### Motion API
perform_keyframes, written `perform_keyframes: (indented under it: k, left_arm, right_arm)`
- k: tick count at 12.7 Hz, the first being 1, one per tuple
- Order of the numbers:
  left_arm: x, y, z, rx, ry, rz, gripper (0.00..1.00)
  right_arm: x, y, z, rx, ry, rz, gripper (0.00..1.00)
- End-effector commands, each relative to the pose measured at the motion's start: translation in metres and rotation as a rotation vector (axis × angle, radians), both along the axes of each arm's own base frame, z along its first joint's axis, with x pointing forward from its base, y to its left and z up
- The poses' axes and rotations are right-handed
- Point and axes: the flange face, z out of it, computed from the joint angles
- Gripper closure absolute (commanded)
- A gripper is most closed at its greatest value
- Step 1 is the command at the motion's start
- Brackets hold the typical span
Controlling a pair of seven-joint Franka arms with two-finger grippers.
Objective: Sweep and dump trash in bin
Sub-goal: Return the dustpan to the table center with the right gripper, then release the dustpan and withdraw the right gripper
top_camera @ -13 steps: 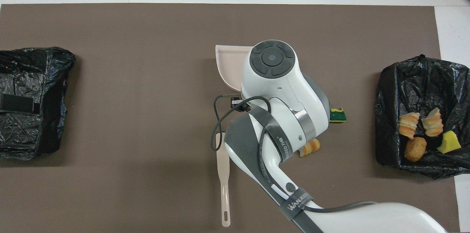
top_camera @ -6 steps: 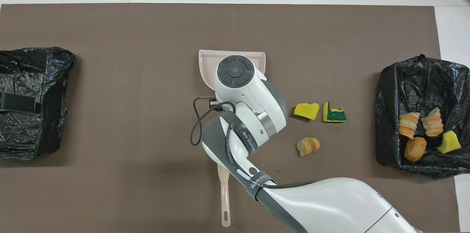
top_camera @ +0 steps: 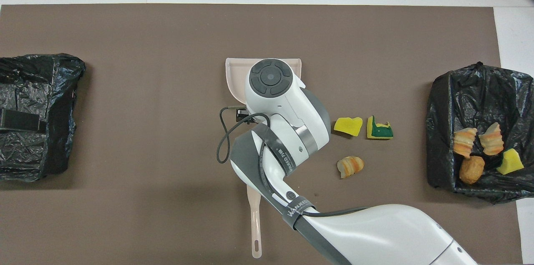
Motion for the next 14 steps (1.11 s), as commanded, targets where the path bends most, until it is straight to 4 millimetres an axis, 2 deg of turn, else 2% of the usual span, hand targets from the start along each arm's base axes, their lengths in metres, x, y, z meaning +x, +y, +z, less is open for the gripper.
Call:
perform_keyframes:
  k: [1, 4, 5, 6, 7, 9, 13, 14]
  left_arm:
    - [-0.007, 0.003, 0.003, 0.000, 0.009, -0.007, 0.00]
    - [-0.007, 0.003, 0.003, 0.000, 0.012, -0.009, 0.00]
    - [-0.007, 0.003, 0.002, 0.000, 0.014, -0.011, 0.00]
    - [-0.009, 0.003, 0.002, 0.000, 0.014, -0.011, 0.00]
    - [-0.009, 0.003, 0.001, 0.000, 0.015, -0.011, 0.00]
    - [-0.012, 0.003, 0.001, 0.000, 0.017, -0.011, 0.00]
    - [-0.012, 0.003, 0.000, 0.000, 0.017, -0.010, 0.00]
    - [-0.012, 0.004, 0.000, 0.000, 0.017, -0.009, 0.00]
  right_arm:
    - [-0.022, -0.009, 0.028, 0.000, -0.002, 0.008, 0.00]
    - [-0.066, -0.020, 0.036, -0.034, 0.020, -0.035, 0.00]
    - [-0.088, -0.010, 0.030, -0.048, 0.028, -0.030, 0.00]
    - [-0.106, -0.008, 0.029, -0.054, 0.027, -0.051, 0.00]
    - [-0.131, 0.005, 0.027, -0.054, 0.019, -0.054, 0.00]
    - [-0.167, 0.018, 0.022, -0.025, -0.006, -0.074, 0.00]
    - [-0.231, 0.024, 0.006, 0.042, 0.029, -0.063, 0.00]
    - [-0.243, 0.027, -0.004, 0.028, 0.044, -0.046, 0.00]
